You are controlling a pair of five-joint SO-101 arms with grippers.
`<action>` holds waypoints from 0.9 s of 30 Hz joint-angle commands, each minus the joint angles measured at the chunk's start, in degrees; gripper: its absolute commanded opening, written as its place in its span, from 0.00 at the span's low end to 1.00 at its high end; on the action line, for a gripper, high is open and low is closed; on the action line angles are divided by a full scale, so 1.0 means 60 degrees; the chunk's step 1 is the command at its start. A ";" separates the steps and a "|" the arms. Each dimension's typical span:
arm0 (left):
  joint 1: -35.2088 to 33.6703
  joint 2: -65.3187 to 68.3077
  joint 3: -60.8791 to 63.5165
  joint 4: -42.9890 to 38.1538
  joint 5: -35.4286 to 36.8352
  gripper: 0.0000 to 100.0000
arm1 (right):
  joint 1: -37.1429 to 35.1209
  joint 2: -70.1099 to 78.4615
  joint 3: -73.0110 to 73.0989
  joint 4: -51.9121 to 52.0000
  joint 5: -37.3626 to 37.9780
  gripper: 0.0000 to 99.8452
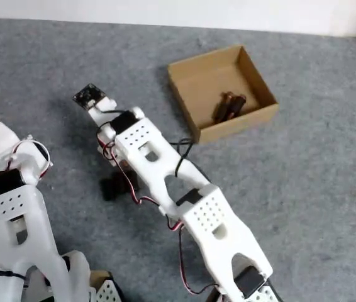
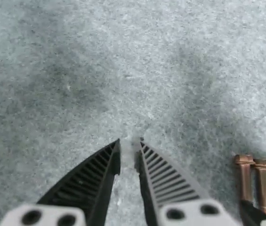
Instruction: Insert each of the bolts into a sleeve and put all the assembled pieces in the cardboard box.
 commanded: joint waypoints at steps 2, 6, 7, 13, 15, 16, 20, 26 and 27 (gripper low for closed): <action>0.0125 -0.0007 -0.0476 0.0029 0.0044 0.07 | 0.0242 -0.0007 -0.0403 0.0051 -0.0659 0.24; 0.0125 -0.0007 -0.0476 0.0029 0.0044 0.07 | 0.0462 0.0022 -0.0403 0.0022 -0.0718 0.24; 0.0125 -0.0007 -0.0476 0.0029 0.0044 0.07 | 0.0476 0.0037 -0.0403 0.0007 -0.0718 0.24; 0.0139 -0.0007 -0.0462 0.0029 0.0029 0.07 | 0.0476 -0.0022 -0.0403 -0.0256 -0.1201 0.24; 0.0198 -0.0007 -0.0462 0.0029 0.0015 0.07 | 0.0476 -0.0022 -0.0403 -0.0344 -0.1568 0.24; 0.0227 -0.0007 -0.0462 0.0029 0.0000 0.07 | 0.0476 -0.0022 -0.0403 -0.0344 -0.1656 0.24; 0.0242 -0.0007 -0.0462 0.0029 0.0000 0.07 | 0.0476 -0.0037 -0.0403 -0.0300 -0.1714 0.24; 0.0242 -0.0007 -0.0462 0.0029 0.0000 0.07 | 0.0769 -0.0374 -0.0388 -0.0286 -0.2447 0.24; 0.0242 -0.0007 -0.0462 0.0029 0.0000 0.07 | 0.0930 -0.0491 -0.0344 -0.0286 -0.2696 0.24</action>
